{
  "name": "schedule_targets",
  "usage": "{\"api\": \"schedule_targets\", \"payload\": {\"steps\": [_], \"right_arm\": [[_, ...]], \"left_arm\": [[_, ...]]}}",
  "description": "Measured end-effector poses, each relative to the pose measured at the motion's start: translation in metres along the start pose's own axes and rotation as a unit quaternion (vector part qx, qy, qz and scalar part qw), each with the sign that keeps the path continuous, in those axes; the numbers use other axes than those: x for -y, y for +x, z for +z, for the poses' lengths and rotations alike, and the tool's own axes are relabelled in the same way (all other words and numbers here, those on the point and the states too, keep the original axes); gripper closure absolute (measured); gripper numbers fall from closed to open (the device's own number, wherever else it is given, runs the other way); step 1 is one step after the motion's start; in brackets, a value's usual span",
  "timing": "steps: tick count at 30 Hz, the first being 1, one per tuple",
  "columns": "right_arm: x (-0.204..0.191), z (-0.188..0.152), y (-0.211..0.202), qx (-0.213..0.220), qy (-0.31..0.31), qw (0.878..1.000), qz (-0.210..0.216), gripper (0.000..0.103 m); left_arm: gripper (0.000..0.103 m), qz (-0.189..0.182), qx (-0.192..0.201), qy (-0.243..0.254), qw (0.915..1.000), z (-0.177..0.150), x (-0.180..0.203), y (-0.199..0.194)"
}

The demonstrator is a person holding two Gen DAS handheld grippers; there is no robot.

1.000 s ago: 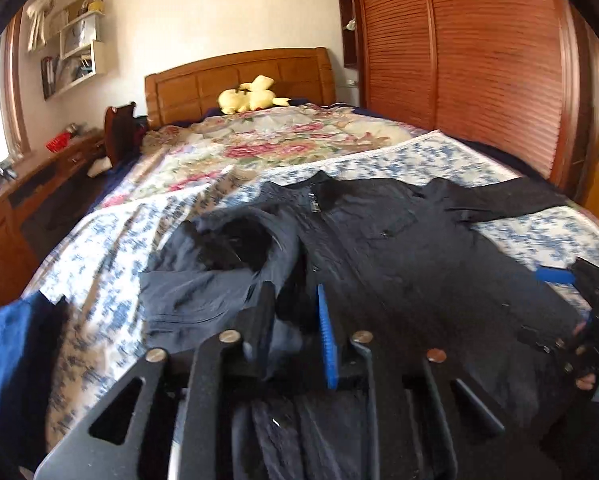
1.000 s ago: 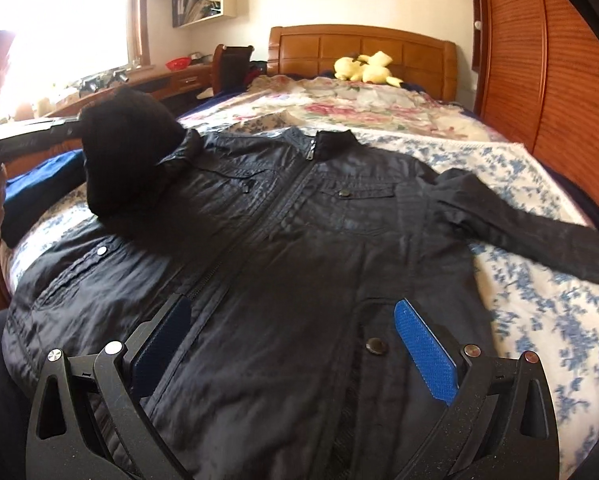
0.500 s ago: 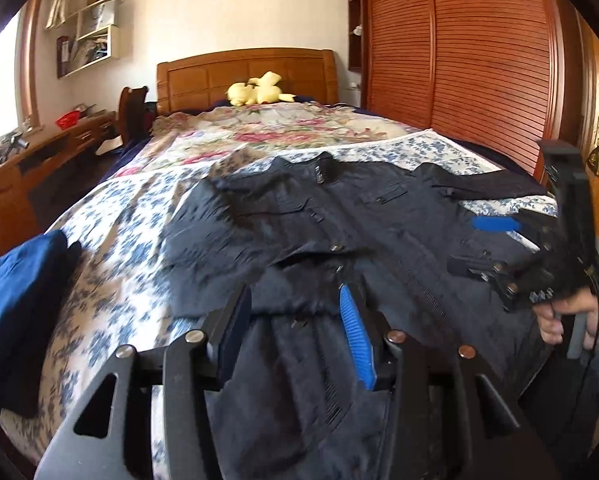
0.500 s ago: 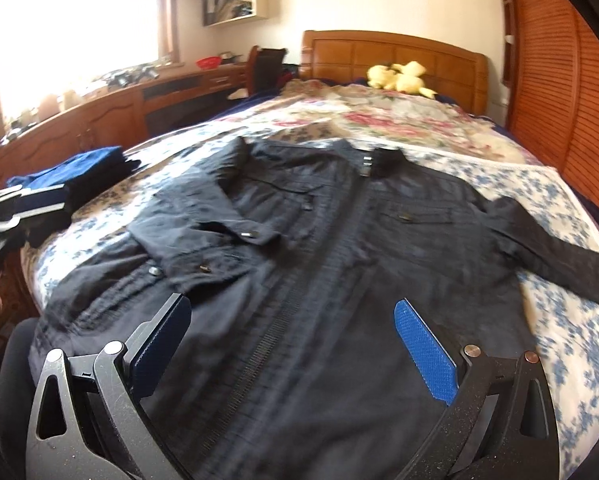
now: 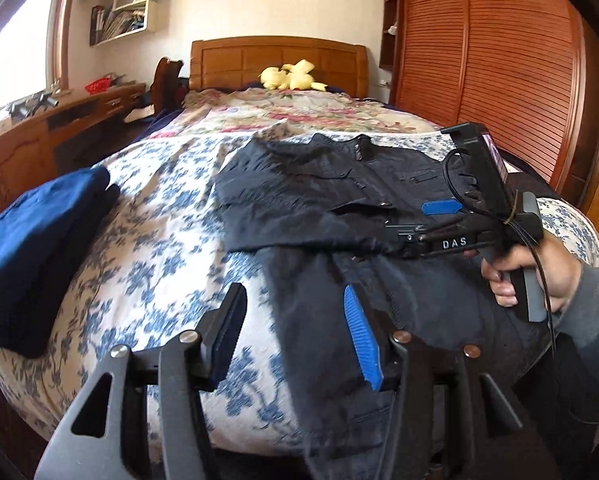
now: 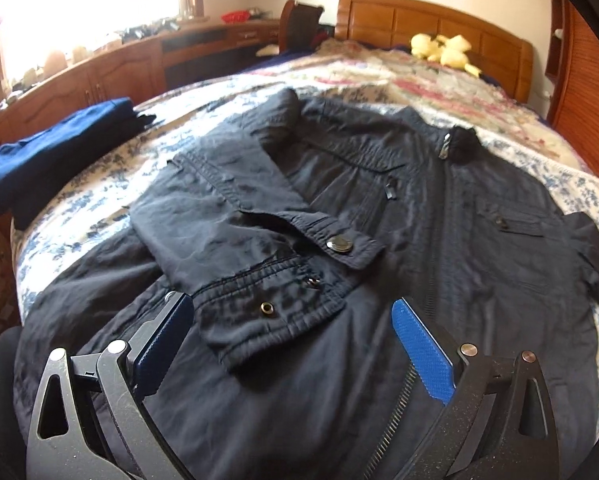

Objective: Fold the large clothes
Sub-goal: 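Grasp the jacket's other side edge with the right gripper, then fold the grasped side toward the jacket center and open the right gripper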

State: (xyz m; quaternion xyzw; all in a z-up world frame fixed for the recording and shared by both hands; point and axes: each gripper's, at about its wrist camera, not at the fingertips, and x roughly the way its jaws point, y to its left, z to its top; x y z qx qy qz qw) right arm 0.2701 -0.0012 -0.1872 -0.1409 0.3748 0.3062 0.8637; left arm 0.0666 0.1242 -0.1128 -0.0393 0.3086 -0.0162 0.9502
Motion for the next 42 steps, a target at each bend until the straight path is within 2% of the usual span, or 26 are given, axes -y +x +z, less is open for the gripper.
{"api": "schedule_targets", "payload": {"steps": [6, 11, 13, 15, 16, 18, 21, 24, 33, 42], "right_arm": [[0.002, 0.001, 0.025, -0.031, 0.004, 1.000, 0.004, 0.003], [0.009, -0.002, 0.038, -0.057, 0.021, 0.998, 0.027, 0.004], [0.009, -0.001, 0.038, -0.057, 0.024, 0.998, 0.032, 0.013], [0.005, -0.002, 0.036, -0.054, 0.015, 0.997, 0.043, 0.031], [0.003, -0.002, 0.035, -0.053, 0.008, 0.998, 0.043, 0.036], [-0.003, -0.001, 0.033, -0.048, -0.004, 0.998, 0.048, 0.070], [-0.010, -0.002, 0.030, -0.041, -0.025, 0.998, 0.044, 0.088], [-0.012, -0.001, 0.024, -0.030, -0.031, 0.998, 0.052, 0.095], [0.009, 0.003, -0.033, 0.040, -0.004, 0.996, 0.083, 0.097], [0.041, -0.020, -0.097, 0.087, 0.010, 0.996, 0.028, 0.097]], "left_arm": [[0.053, 0.005, -0.004, -0.010, 0.9999, -0.009, -0.014, 0.001], [0.053, 0.005, 0.002, -0.011, 0.9999, -0.009, -0.015, -0.001], [0.053, 0.004, 0.004, -0.013, 0.9999, -0.009, -0.014, -0.002], [0.053, 0.004, 0.005, -0.013, 0.9999, -0.008, -0.013, -0.002], [0.053, 0.004, 0.005, -0.013, 0.9999, -0.007, -0.013, -0.002], [0.053, 0.004, 0.005, -0.013, 0.9999, -0.007, -0.012, -0.003], [0.053, 0.003, 0.006, -0.013, 0.9999, -0.005, -0.010, -0.003], [0.053, 0.003, 0.006, -0.011, 0.9999, -0.003, -0.008, -0.001], [0.053, -0.006, 0.008, -0.005, 0.9999, 0.003, 0.003, 0.005], [0.053, -0.017, 0.006, 0.003, 0.9998, 0.007, 0.021, 0.011]]}}
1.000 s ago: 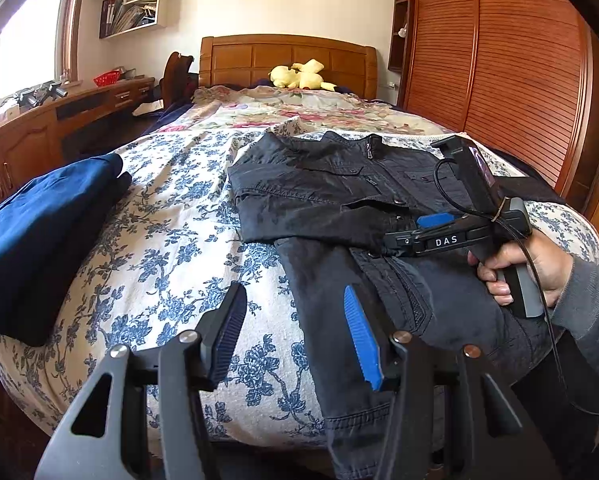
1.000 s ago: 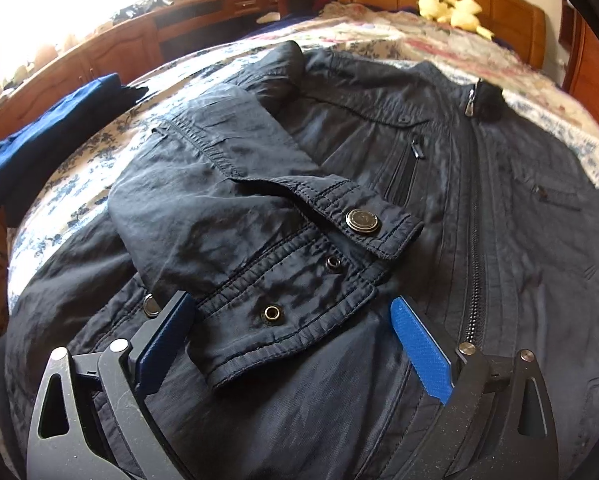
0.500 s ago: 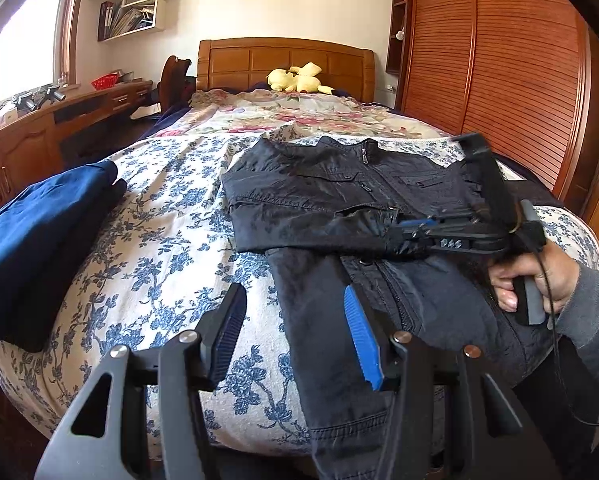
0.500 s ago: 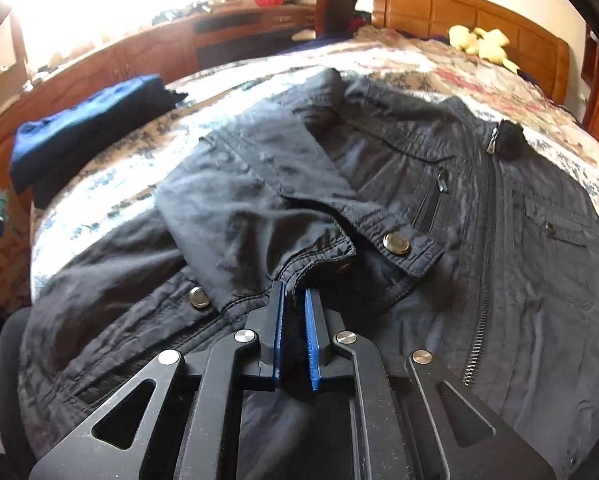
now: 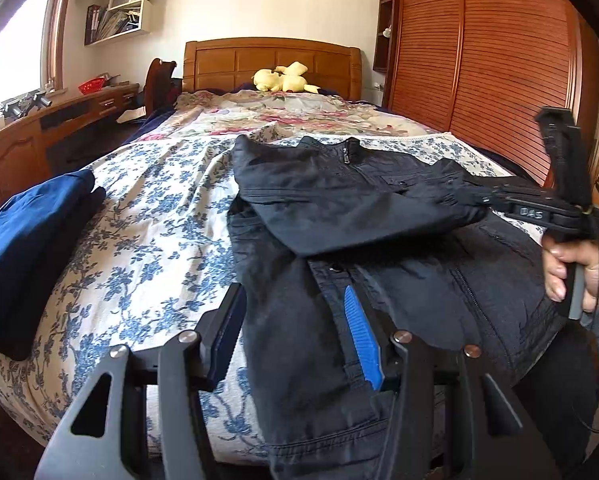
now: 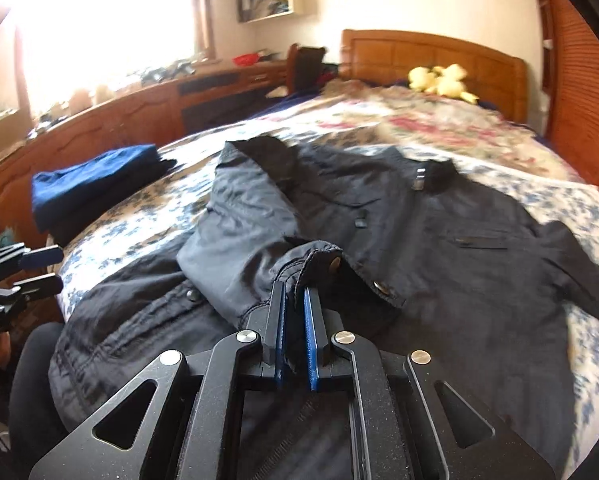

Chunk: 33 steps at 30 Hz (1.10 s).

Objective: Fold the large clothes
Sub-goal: 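Fold the grasped side toward the jacket center and open the right gripper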

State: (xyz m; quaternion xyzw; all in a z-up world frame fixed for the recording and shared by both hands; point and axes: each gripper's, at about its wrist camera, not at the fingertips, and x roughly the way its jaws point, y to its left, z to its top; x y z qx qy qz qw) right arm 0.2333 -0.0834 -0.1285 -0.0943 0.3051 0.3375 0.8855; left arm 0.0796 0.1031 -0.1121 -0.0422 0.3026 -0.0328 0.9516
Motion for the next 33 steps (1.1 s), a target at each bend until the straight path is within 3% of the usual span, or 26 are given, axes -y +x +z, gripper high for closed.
{"api": "schedule_targets", "payload": {"steps": [7, 13, 28, 33], "right_arm": [[0.022, -0.019, -0.051, 0.025, 0.008, 0.999, -0.039, 0.097], [0.036, -0.035, -0.072, 0.036, 0.003, 0.996, -0.085, 0.097], [0.054, -0.095, -0.043, -0.047, 0.053, 0.995, -0.074, 0.095], [0.061, -0.104, -0.054, -0.046, 0.075, 0.992, -0.086, 0.072]], "left_arm": [[0.053, -0.011, -0.003, 0.015, 0.9998, 0.009, 0.021, 0.007], [0.053, -0.020, -0.007, 0.028, 0.9994, 0.019, 0.038, 0.027], [0.053, -0.033, 0.007, 0.038, 0.9987, 0.065, 0.058, 0.107], [0.053, -0.041, 0.009, 0.043, 0.9982, 0.057, 0.062, 0.123]]}}
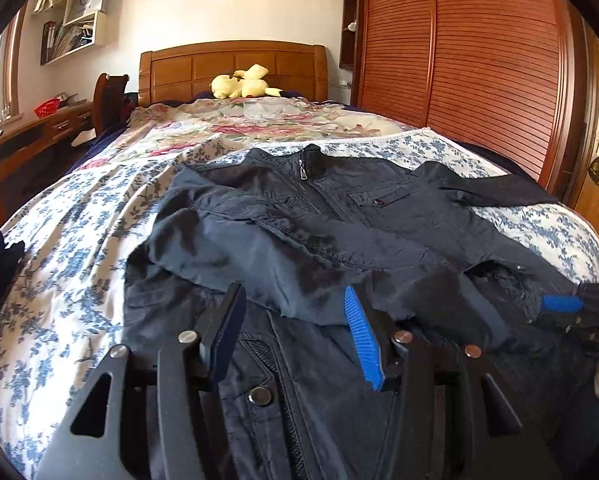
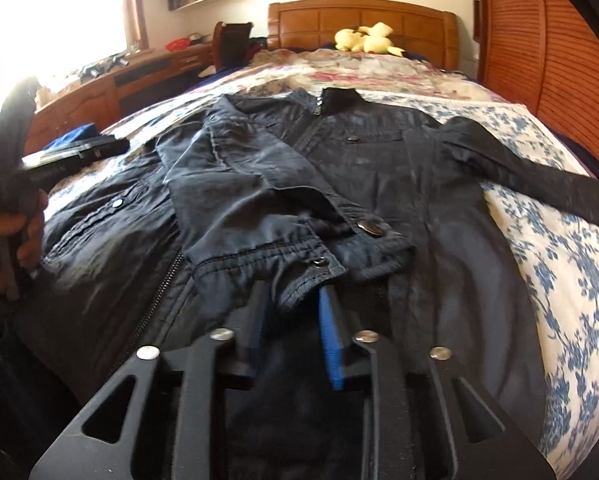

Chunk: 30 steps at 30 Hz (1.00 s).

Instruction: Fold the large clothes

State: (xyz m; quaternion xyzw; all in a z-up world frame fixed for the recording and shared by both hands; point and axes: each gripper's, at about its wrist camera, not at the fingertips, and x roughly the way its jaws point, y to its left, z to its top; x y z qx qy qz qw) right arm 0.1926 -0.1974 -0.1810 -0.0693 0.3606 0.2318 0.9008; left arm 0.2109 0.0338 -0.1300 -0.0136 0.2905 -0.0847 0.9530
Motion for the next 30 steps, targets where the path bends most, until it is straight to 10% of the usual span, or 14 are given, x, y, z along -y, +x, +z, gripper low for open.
{"api": "schedule_targets", "payload": {"steps": [4, 16, 21, 30], "right_arm": [[0.010, 0.005, -0.006, 0.011, 0.004, 1.000, -0.026, 0.052], [0.053, 0.040, 0.045, -0.065, 0.010, 0.998, -0.025, 0.051], [0.051, 0.040, 0.048, -0.080, -0.019, 0.996, -0.023, 0.095], [0.055, 0.053, 0.005, -0.028, -0.042, 0.994, -0.094, 0.099]], "left_arm": [[0.053, -0.002, 0.005, 0.010, 0.9999, -0.005, 0.005, 0.004], [0.053, -0.011, 0.019, 0.017, 0.9996, -0.008, 0.010, -0.001], [0.053, -0.012, 0.016, 0.013, 0.9997, -0.009, 0.010, 0.000], [0.053, -0.018, 0.011, 0.005, 0.9998, -0.009, 0.005, 0.002]]}}
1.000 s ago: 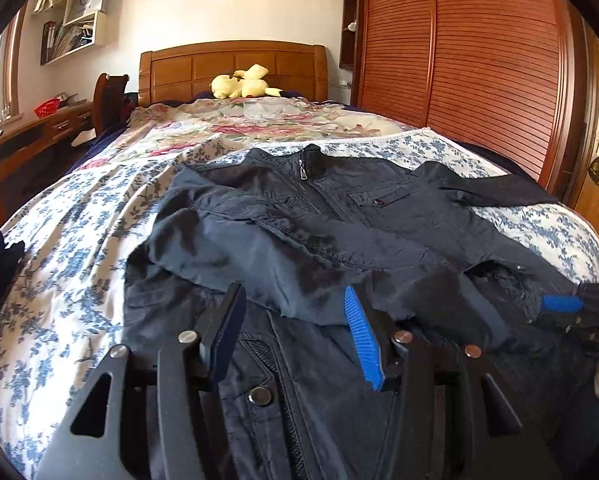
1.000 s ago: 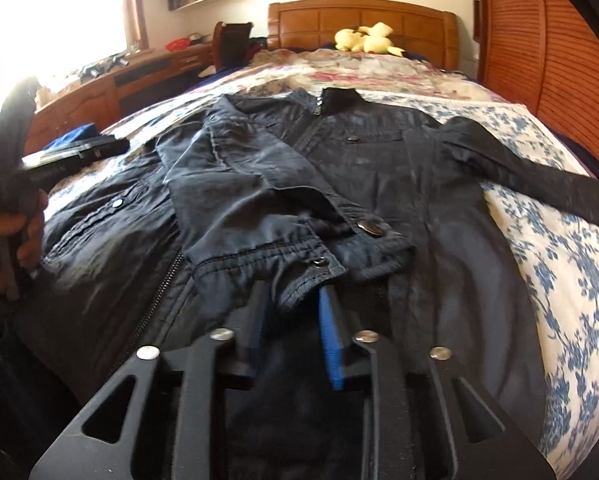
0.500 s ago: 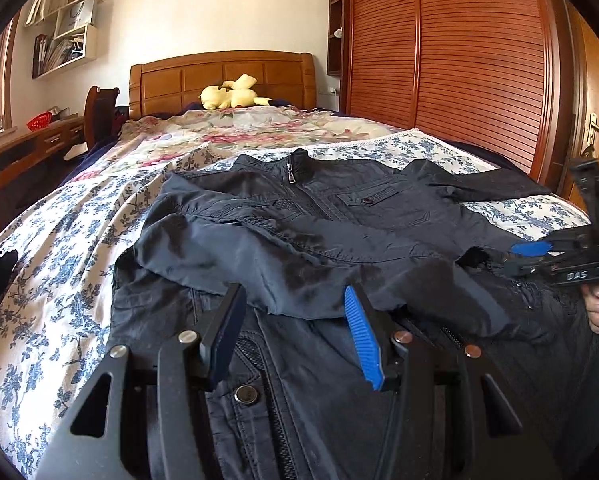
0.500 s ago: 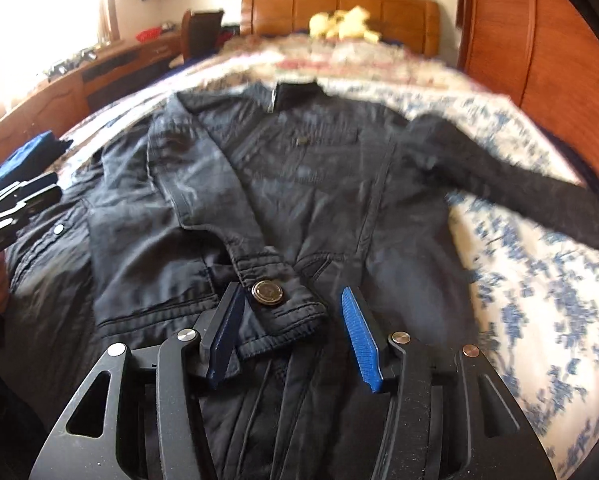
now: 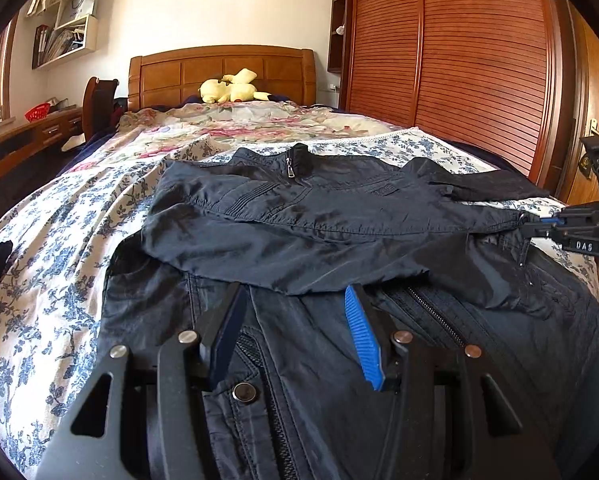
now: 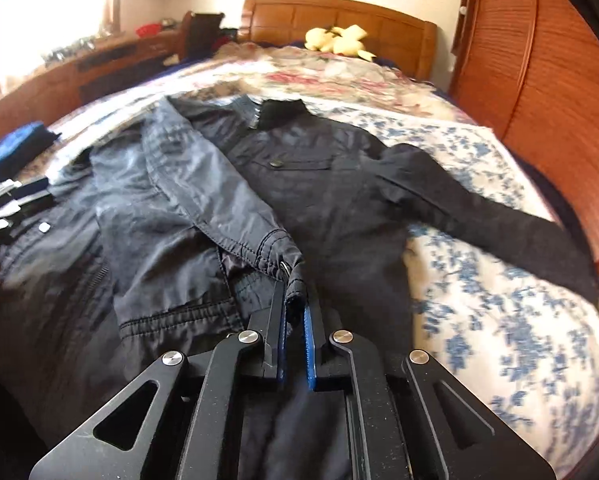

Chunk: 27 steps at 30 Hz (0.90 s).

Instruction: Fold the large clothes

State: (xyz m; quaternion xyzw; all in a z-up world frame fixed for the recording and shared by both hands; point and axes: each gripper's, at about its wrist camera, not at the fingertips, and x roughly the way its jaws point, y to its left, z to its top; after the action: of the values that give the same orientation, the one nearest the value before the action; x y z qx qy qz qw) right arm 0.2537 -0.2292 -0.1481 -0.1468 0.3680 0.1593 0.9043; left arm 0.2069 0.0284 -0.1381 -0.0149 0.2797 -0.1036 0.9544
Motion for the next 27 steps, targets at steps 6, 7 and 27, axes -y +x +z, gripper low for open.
{"api": "schedule_targets", "payload": {"steps": [6, 7, 27], "right_arm": [[-0.010, -0.001, -0.008, -0.003, -0.015, 1.000, -0.001, 0.060], [-0.011, 0.001, -0.009, 0.003, -0.015, 1.000, 0.005, 0.055], [-0.086, 0.064, 0.059, -0.018, -0.024, 0.994, 0.100, 0.053]], "left_arm": [[0.053, -0.001, 0.001, -0.001, 1.0000, 0.000, 0.000, 0.000], [0.053, 0.000, 0.001, 0.000, 1.0000, 0.000, 0.000, 0.000], [0.053, -0.003, -0.003, 0.002, 1.0000, -0.002, 0.001, 0.002]]}}
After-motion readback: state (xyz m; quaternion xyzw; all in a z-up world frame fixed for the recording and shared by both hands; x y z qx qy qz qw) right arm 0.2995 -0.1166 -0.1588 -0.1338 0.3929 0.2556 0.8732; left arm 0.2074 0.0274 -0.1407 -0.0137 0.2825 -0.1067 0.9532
